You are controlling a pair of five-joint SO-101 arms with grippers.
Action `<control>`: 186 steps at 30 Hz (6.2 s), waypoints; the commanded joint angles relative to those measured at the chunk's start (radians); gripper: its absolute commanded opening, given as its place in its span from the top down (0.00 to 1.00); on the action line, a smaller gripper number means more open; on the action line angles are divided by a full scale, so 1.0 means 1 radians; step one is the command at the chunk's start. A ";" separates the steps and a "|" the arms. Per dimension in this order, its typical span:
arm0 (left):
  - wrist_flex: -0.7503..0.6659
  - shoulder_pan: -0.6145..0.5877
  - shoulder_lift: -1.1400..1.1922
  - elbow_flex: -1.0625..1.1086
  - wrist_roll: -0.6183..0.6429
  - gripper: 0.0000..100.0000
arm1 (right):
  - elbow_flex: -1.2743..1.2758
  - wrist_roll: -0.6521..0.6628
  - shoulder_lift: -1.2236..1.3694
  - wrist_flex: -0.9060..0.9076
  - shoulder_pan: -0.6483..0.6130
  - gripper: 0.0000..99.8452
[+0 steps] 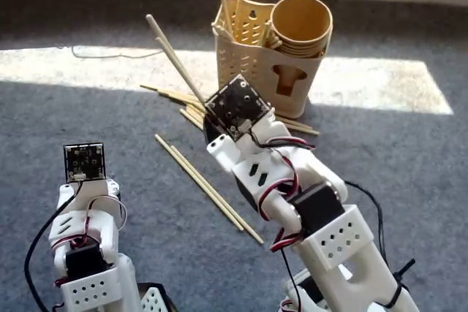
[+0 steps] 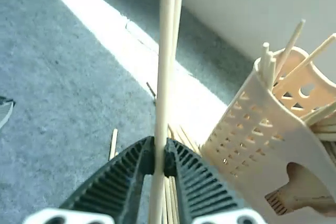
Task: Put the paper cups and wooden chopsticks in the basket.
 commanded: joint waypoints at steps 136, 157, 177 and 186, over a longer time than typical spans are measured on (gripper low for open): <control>-0.018 -0.005 -0.005 0.018 -0.006 0.99 | -0.021 -0.094 0.113 -0.263 0.170 0.99; -0.018 -0.005 -0.005 0.018 -0.006 0.99 | -0.021 -0.100 0.584 -0.102 -0.136 0.99; -0.018 -0.005 -0.005 0.018 -0.006 0.99 | -0.122 -0.100 0.905 -0.107 -0.145 0.89; -0.018 -0.005 -0.005 0.018 -0.006 0.99 | -0.179 -0.095 1.015 -0.102 -0.143 0.91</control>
